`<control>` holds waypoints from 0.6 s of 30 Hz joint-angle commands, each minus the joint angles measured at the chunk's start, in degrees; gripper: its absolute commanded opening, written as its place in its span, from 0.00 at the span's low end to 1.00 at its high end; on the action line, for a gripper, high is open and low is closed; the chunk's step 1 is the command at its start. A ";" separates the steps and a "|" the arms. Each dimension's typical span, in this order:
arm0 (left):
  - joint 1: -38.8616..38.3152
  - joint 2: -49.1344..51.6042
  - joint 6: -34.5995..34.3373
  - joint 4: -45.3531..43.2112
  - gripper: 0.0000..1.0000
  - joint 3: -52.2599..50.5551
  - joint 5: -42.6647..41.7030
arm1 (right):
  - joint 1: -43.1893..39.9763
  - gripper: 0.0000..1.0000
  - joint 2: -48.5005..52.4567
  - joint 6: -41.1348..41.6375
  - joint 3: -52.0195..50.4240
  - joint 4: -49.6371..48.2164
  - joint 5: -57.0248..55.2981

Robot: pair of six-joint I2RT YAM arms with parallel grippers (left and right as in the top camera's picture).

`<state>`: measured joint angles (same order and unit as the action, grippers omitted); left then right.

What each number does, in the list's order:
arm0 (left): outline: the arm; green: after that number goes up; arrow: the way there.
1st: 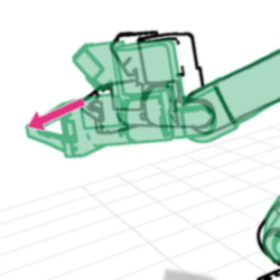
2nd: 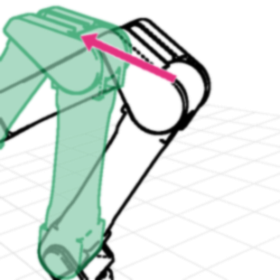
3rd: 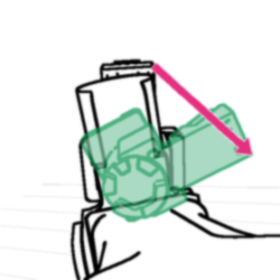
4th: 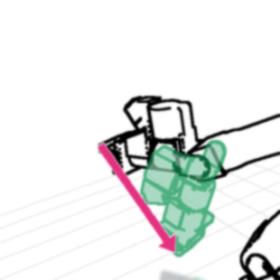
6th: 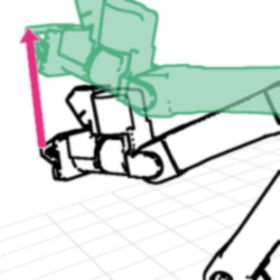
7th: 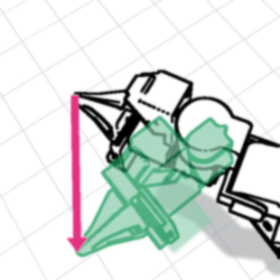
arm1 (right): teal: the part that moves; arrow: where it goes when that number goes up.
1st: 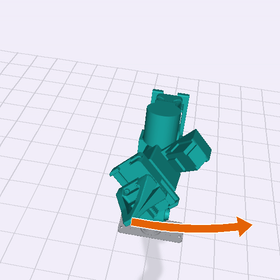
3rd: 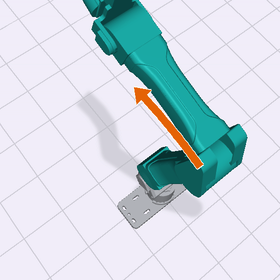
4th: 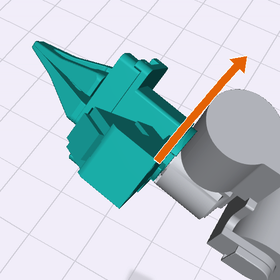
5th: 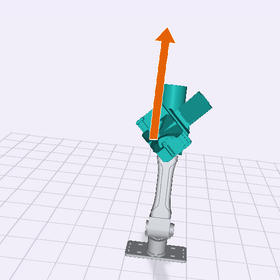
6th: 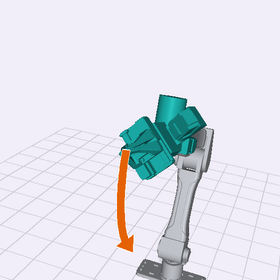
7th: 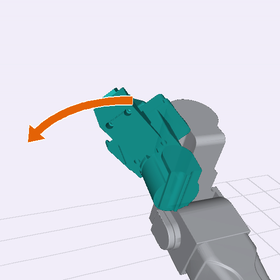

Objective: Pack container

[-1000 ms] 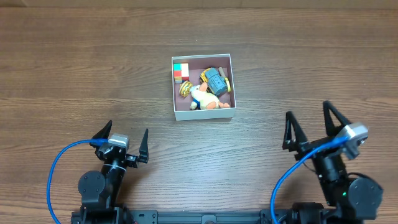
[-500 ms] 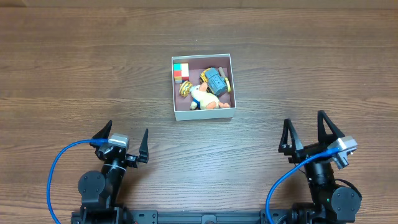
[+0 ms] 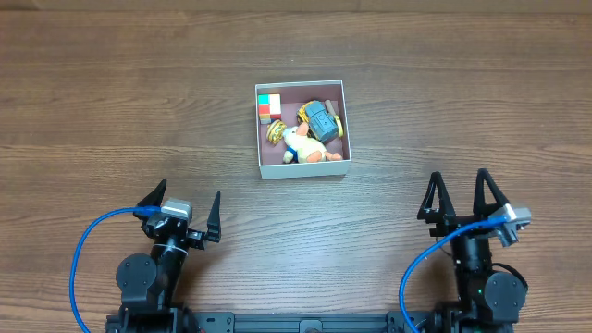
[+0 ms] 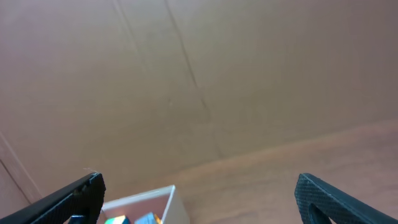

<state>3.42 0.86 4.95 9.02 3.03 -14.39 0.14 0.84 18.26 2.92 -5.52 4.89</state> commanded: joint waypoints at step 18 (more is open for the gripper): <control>0.42 -0.61 1.27 -0.04 1.00 -0.28 -0.50 | 0.13 1.00 -0.68 0.44 -2.47 9.97 -0.98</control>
<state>3.42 0.84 4.93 9.02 3.03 -14.39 0.14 0.73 18.39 1.06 4.78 4.45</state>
